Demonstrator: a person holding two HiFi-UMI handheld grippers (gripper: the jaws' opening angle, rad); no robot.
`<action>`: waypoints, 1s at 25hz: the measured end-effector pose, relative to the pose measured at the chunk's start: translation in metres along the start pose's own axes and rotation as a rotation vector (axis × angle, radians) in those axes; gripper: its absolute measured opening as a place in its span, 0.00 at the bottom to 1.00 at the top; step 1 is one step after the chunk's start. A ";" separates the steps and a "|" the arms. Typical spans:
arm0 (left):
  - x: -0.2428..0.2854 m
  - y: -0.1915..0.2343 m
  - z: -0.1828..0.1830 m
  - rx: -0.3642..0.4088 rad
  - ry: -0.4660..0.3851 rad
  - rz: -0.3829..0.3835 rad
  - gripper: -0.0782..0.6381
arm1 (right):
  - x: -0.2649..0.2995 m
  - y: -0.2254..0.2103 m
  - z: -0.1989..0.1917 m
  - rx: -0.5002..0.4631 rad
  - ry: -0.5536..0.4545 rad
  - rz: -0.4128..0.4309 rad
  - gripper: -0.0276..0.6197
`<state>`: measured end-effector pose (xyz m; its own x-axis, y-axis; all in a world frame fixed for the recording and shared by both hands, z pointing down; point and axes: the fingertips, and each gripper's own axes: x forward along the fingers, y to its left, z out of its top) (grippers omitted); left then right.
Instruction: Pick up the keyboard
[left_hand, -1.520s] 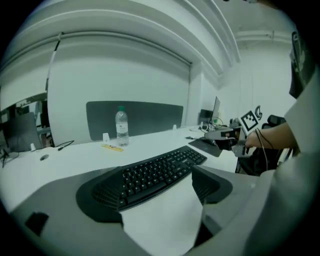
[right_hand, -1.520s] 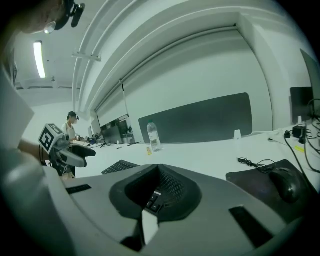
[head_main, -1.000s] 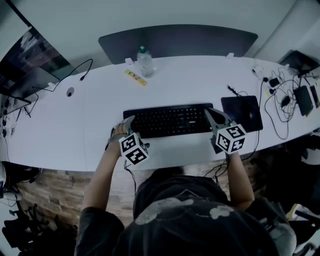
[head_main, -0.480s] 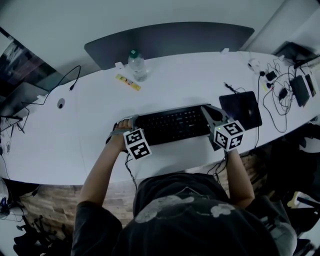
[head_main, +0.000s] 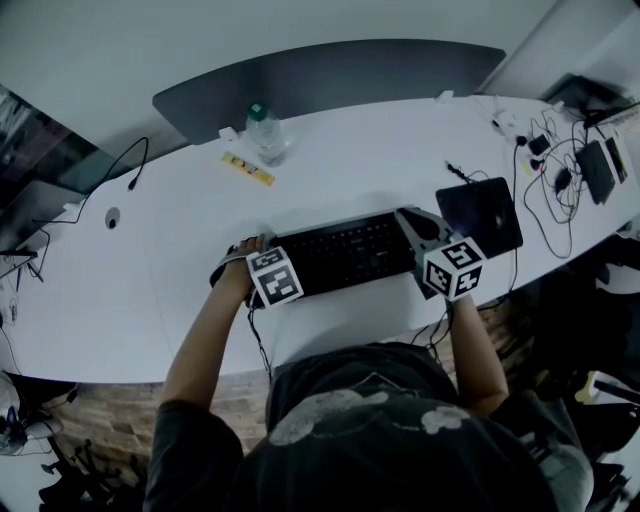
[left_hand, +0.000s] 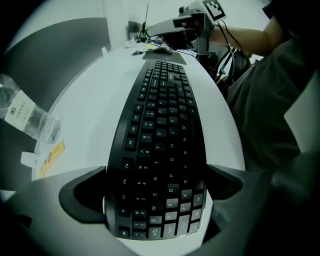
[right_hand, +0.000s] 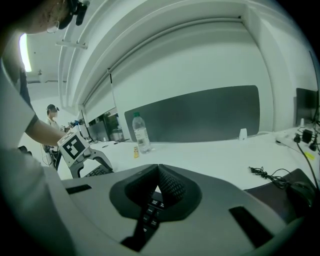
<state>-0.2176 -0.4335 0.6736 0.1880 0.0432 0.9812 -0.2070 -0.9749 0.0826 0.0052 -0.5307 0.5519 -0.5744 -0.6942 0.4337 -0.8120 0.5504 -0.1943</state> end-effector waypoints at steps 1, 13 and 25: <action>0.001 -0.001 -0.001 -0.002 0.010 -0.018 0.93 | 0.002 0.000 0.000 -0.002 0.002 0.001 0.04; 0.004 -0.002 -0.004 -0.004 0.103 -0.025 0.93 | 0.018 0.016 -0.003 -0.015 0.030 0.048 0.04; -0.011 -0.004 0.002 0.023 0.069 0.182 0.93 | 0.075 0.078 -0.010 -0.264 0.512 0.668 0.35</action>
<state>-0.2164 -0.4306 0.6623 0.0833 -0.1200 0.9893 -0.2097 -0.9726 -0.1003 -0.1000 -0.5354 0.5778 -0.7519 0.0696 0.6556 -0.2360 0.9001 -0.3662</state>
